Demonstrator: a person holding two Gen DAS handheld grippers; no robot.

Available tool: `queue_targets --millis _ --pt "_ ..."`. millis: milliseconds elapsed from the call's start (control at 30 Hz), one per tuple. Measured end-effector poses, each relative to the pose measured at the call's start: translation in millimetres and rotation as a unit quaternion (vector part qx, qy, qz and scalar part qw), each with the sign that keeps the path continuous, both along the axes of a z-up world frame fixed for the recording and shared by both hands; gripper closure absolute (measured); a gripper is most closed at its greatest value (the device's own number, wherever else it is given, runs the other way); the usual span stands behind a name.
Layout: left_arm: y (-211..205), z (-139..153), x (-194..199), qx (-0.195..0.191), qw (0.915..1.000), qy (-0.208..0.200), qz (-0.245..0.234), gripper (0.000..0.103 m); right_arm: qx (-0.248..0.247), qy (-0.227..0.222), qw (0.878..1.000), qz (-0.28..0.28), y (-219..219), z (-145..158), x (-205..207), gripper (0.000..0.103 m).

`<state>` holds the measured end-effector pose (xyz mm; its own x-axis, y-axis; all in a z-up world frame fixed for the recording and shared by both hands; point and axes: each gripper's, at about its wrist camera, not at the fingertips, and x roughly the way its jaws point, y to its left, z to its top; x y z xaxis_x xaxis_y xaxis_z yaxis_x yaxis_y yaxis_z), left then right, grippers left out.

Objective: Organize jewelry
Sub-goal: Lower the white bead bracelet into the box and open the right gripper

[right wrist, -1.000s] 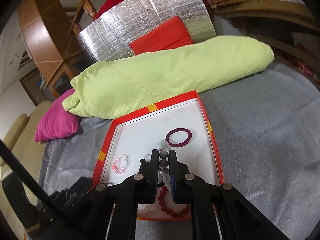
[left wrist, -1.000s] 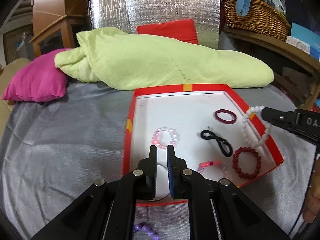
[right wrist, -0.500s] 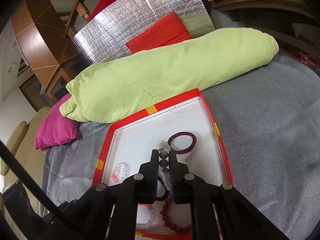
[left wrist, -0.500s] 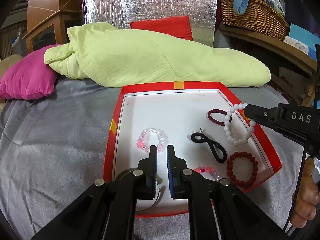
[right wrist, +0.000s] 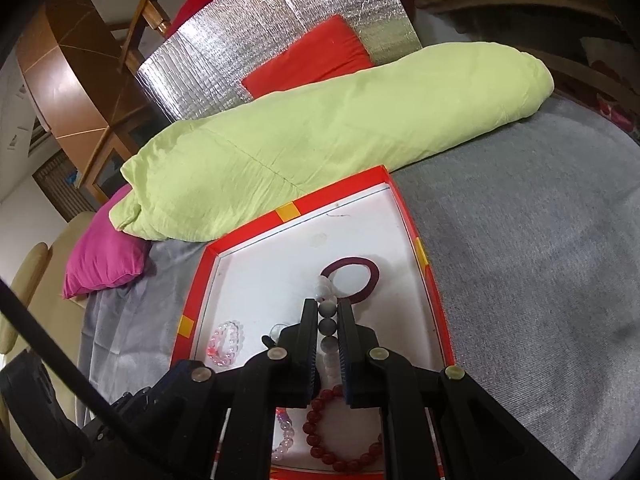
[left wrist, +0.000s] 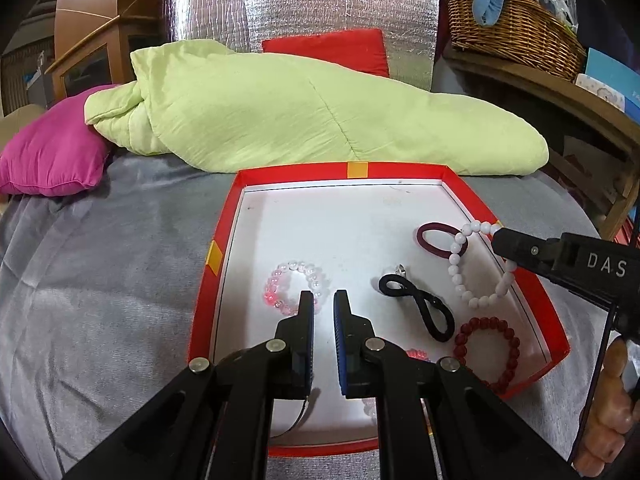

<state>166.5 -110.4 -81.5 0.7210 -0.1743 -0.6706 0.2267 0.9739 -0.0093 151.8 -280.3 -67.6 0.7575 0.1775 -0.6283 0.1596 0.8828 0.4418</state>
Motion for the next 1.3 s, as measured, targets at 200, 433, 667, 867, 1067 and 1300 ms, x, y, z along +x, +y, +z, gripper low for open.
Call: queue_targets --millis 200,433,667,867,1067,1300 --pt "-1 -1 2 0.001 1.0 0.003 0.003 0.093 -0.002 0.01 1.0 -0.007 -4 -5 0 0.092" --pt "-1 -3 4 0.005 0.9999 0.005 0.009 0.093 -0.003 0.022 1.0 -0.018 -10 -10 1 0.092" --pt "-1 -5 4 0.012 0.9998 0.013 0.011 0.087 -0.007 0.025 0.999 -0.019 -10 -11 0 0.092" --pt "-1 -4 3 0.017 0.9997 0.01 0.014 0.061 -0.009 0.026 0.999 -0.021 -10 -12 1 0.092" --pt "-2 -3 1 0.023 0.9995 0.01 0.019 0.046 -0.012 0.027 0.999 -0.028 -12 -12 1 0.089" --pt "3 3 -3 0.038 0.9988 0.012 0.028 0.035 -0.01 0.028 0.999 -0.025 -15 -5 -3 0.075"
